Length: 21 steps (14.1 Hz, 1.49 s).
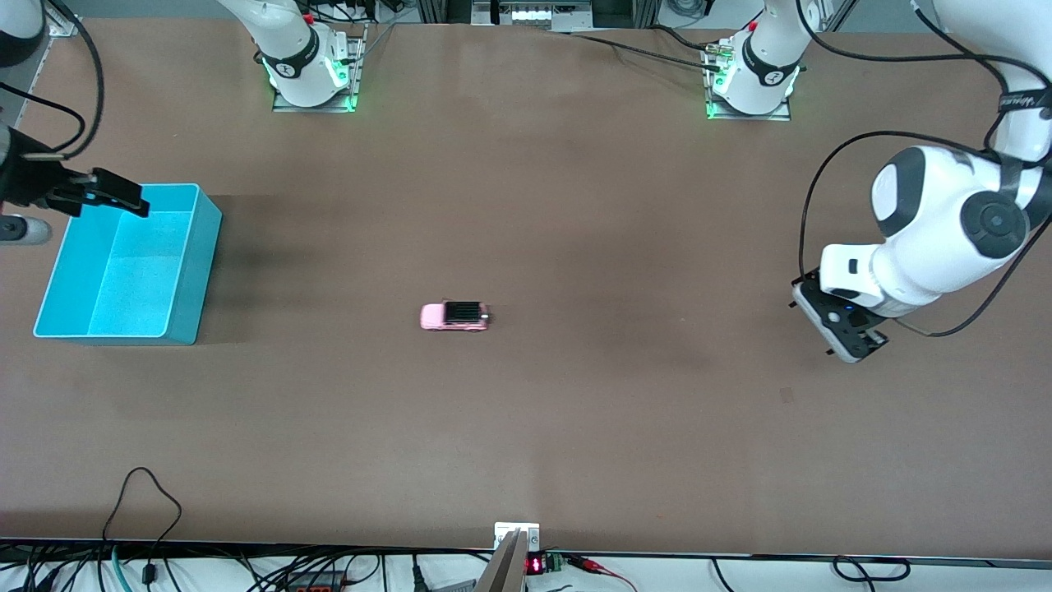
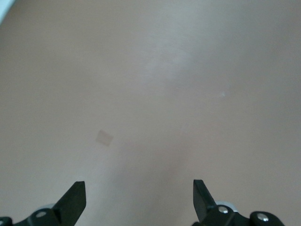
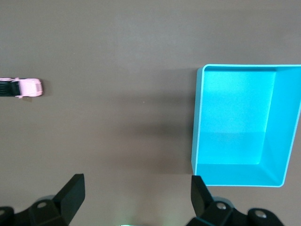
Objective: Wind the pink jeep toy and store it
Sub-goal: 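Reach the right gripper to the jeep while the left gripper retracts, then lower the right gripper and grasp the pink jeep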
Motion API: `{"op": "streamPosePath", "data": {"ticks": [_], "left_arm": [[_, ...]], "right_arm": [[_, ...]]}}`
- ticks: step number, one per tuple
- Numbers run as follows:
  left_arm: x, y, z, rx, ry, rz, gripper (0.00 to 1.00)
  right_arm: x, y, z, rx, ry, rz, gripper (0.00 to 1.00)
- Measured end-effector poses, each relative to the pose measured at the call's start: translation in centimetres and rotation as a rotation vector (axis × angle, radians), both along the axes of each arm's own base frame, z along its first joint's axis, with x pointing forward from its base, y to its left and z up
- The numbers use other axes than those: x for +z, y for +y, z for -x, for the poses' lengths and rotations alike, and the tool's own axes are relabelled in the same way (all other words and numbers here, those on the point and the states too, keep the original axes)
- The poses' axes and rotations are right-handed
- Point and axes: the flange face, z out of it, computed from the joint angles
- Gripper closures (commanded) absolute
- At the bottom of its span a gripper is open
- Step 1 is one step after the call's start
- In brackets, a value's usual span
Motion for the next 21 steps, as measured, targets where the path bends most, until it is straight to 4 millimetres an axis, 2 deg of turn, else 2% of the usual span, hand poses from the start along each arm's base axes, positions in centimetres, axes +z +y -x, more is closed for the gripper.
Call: {"op": "streamPosePath", "data": {"ticks": [4,7,10,13,15,18,20,21], "left_arm": [[3.6,0.6,0.3,0.261,-0.043,0.004,0.0],[5.3,1.7,0.1,0.461,-0.051,0.009,0.0],[6.7,4.1,0.0,0.635,-0.026,0.024,0.0],[8.7,7.4,0.1,0.79,-0.009,0.075,0.0],[10.0,8.7,0.5,0.891,0.009,0.093,0.0],[13.5,8.6,1.4,0.965,0.061,0.088,0.0],[16.3,8.2,2.2,1.021,0.094,0.081,0.0],[17.0,8.1,2.5,1.031,0.1,0.079,0.0]], "right_arm": [[-2.9,3.7,-1.0,0.086,0.052,-0.004,0.0],[-6.0,6.2,-1.8,0.266,0.093,-0.028,0.0],[-8.8,8.0,-2.2,0.402,0.1,-0.049,0.0],[-11.4,10.5,-2.3,0.595,0.081,-0.078,0.0],[-14.2,11.0,-2.3,0.731,0.038,-0.091,0.0],[-18.9,12.1,-1.5,0.956,-0.025,-0.071,0.0],[-21.6,13.7,-0.5,1.094,-0.059,-0.044,0.0],[-22.8,14.3,-0.3,1.147,-0.063,-0.034,0.0]]}}
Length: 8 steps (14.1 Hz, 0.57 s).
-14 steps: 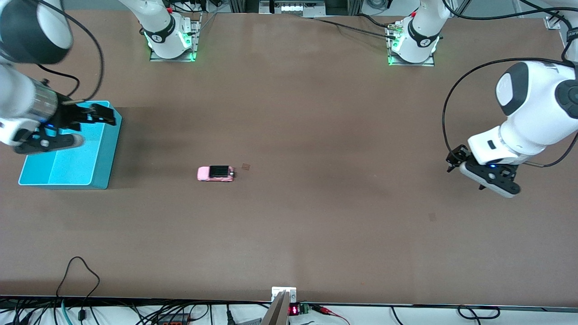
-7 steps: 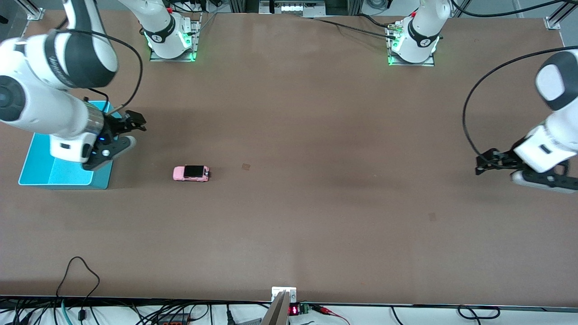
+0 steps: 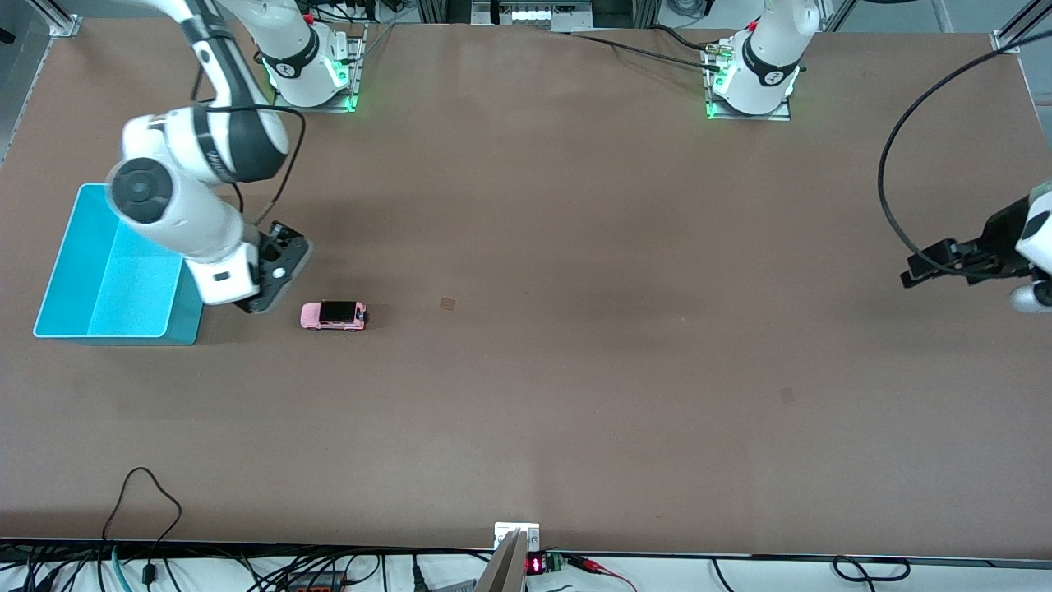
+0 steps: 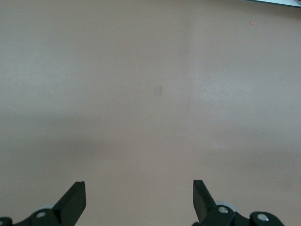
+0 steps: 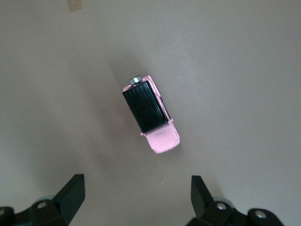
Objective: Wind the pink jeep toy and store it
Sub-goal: 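Lower the right gripper and grasp the pink jeep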
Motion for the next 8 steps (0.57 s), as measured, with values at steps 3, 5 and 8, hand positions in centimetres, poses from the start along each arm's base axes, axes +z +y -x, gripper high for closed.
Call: {"op": "streamPosePath", "data": {"ticks": [3,5,8], "left_arm": [[0.2,-0.6,0.1,-0.005,0.005,0.001,0.0],[0.2,-1.3,0.1,-0.016,0.005,0.002,0.0],[0.2,-1.5,0.1,-0.02,0.007,0.002,0.0]], "right_arm": [[-4.0,0.8,-0.5,0.14,-0.027,-0.013,0.0],[-6.6,1.1,-0.8,0.215,-0.026,-0.033,0.0],[-9.0,1.7,-1.0,0.284,-0.038,-0.056,0.0]]}}
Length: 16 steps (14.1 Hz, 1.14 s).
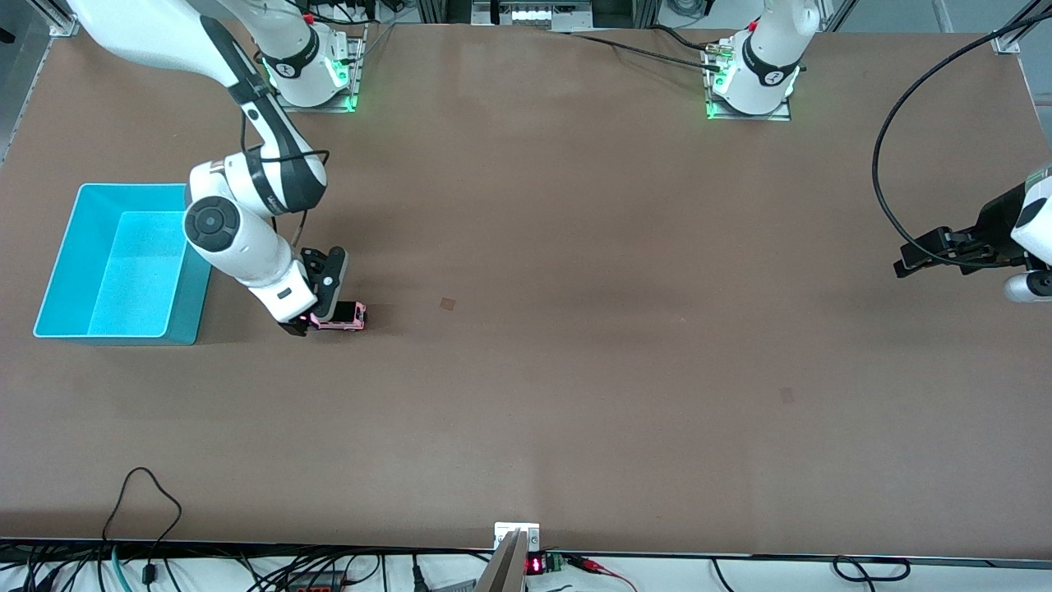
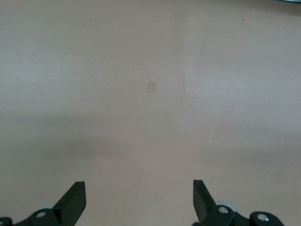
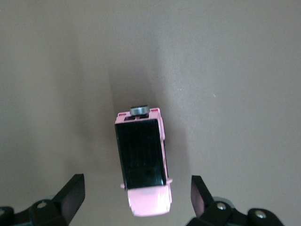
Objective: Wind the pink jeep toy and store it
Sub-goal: 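Lower the right gripper and grasp the pink jeep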
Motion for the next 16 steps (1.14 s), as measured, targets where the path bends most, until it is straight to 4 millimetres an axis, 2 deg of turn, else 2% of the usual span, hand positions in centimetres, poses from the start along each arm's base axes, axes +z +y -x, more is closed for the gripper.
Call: {"op": "streamPosePath", "data": {"ticks": [3,7,10,11,12,14,16], "left_arm": [[-0.3,0.0,0.5,0.0,0.012,0.001,0.0],[-1.0,-0.1,2.4,0.005,-0.002,-0.006,0.0],[-0.1,-0.9,3.3,-0.015,-0.015,-0.027,0.0],[0.3,-1.0,3.5,-0.019,-0.013,-0.029,0.0],[0.8,-1.0,3.7,-0.02,-0.011,-0.029,0.0],[1.9,-1.0,4.0,-0.021,-0.011,-0.031,0.0],[2.4,-1.1,4.5,-0.024,0.015,-0.03,0.0]], "right_arm": [[-1.6,0.4,-0.2,0.035,-0.026,-0.005,0.0],[-3.5,0.6,-0.2,0.054,-0.036,-0.013,0.0],[-4.5,0.7,-0.2,0.064,-0.039,-0.015,0.0],[-4.8,0.7,-0.1,0.065,-0.037,-0.016,0.05],[-4.9,0.7,-0.1,0.066,-0.036,-0.017,0.17],[-4.9,0.7,-0.1,0.066,-0.036,-0.017,0.51],[-4.9,0.7,-0.1,0.067,-0.036,-0.017,0.95]]}}
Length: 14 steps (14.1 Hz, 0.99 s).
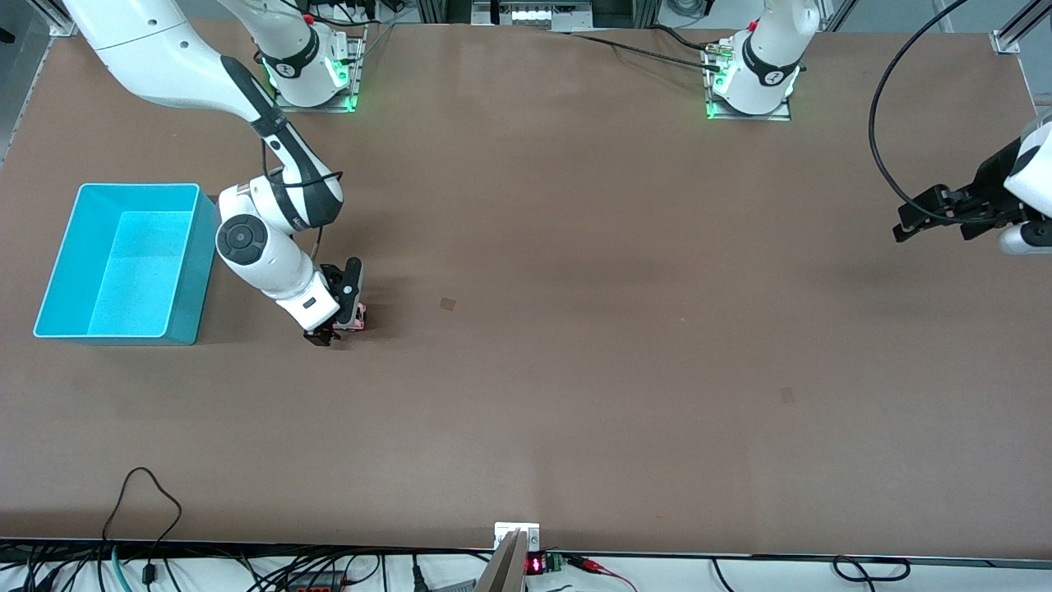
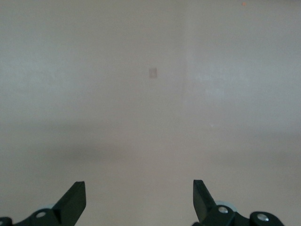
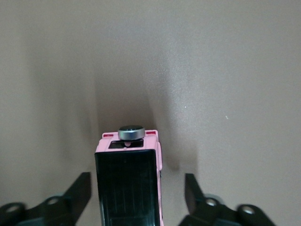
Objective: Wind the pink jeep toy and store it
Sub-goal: 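Lower the right gripper and grasp the pink jeep, then carry the jeep with the right gripper and lower it into the bin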
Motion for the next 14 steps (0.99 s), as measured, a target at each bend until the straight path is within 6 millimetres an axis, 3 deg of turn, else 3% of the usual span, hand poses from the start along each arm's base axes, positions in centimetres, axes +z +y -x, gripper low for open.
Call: {"op": "streamPosePath", "data": {"ticks": [1,5,8,11,14], "left_arm": [[0.0,0.0,0.2,-0.001,0.011,0.0,0.0],[0.0,-0.4,0.2,-0.014,0.017,-0.017,0.0],[0.0,-1.3,0.2,-0.034,0.016,-0.037,0.0],[0.4,-1.4,0.3,-0.036,0.009,-0.039,0.0],[0.9,-1.2,0.6,-0.033,0.006,-0.041,0.0]], "right_arm": [[0.0,0.0,0.0,0.0,0.0,0.0,1.0],[0.2,0.0,-0.1,-0.003,-0.004,-0.001,1.0],[2.4,-1.1,-1.1,-0.116,-0.04,-0.001,1.0],[8.5,-5.7,-2.1,-0.357,-0.054,0.061,1.0],[15.6,-14.3,-1.9,-0.626,-0.104,0.115,1.0]]}}
